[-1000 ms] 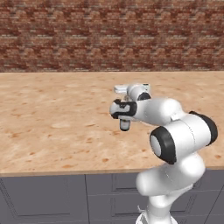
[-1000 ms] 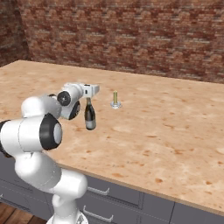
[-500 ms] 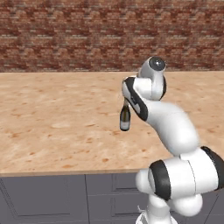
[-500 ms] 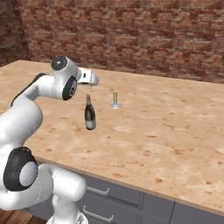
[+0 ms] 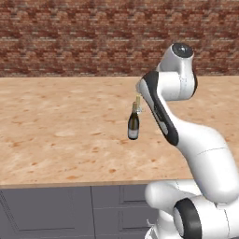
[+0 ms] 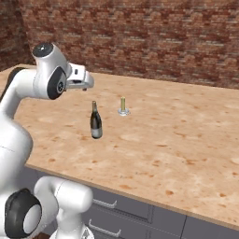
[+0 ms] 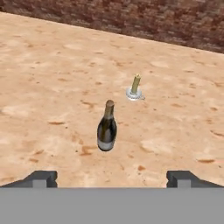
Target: Open the cabinet directly in front. Then move the wine and the mug to the dining counter with the candle on it.
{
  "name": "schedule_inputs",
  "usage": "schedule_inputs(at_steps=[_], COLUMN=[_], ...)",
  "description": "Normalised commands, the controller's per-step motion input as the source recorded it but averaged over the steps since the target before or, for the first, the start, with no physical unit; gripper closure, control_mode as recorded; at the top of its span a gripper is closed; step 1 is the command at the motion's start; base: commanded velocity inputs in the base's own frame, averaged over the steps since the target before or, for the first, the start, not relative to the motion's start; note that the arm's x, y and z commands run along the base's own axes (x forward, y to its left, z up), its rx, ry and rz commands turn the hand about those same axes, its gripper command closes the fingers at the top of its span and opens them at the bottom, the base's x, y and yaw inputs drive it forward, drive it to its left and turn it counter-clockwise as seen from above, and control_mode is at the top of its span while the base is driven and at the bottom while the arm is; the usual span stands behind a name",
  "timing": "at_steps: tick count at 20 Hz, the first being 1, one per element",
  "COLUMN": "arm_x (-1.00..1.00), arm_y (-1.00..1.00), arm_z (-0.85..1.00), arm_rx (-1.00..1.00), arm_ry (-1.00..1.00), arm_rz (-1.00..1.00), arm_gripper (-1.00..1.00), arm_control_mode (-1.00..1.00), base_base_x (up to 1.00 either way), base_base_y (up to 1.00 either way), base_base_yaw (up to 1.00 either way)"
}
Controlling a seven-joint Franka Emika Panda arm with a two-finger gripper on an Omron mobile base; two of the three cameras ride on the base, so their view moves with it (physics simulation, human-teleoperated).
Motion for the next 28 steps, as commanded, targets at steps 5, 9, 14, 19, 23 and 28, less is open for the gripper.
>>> schedule_inputs(at_steps=[5,9,14,19,23,28], arm_x=[-0.68,-0.57,0.0,-0.09,0.0,0.0], arm_y=[0.0,0.02,0.0,0.0,0.0,0.0], arm_z=[0.0,0.0,0.0,0.0,0.0,0.0], arm_rx=[-0.08,-0.07,0.0,0.0,0.0,0.0], arm_ry=[-0.45,-0.48,0.0,0.0,0.0,0.0], arm_rz=[0.06,0.03,0.0,0.0,0.0,0.0], arm_gripper=[-1.0,-1.0,-1.0,-1.0,-1.0,-1.0], arm_control_mode=[-1.0,-1.0,-1.0,1.0,1.0,1.0], base_base_x=[0.0,0.0,0.0,-0.31,-0.84,-0.51], base_base_y=[0.0,0.0,0.0,0.0,0.0,0.07], base_base_yaw=[0.0,0.0,0.0,0.0,-0.22,-0.63])
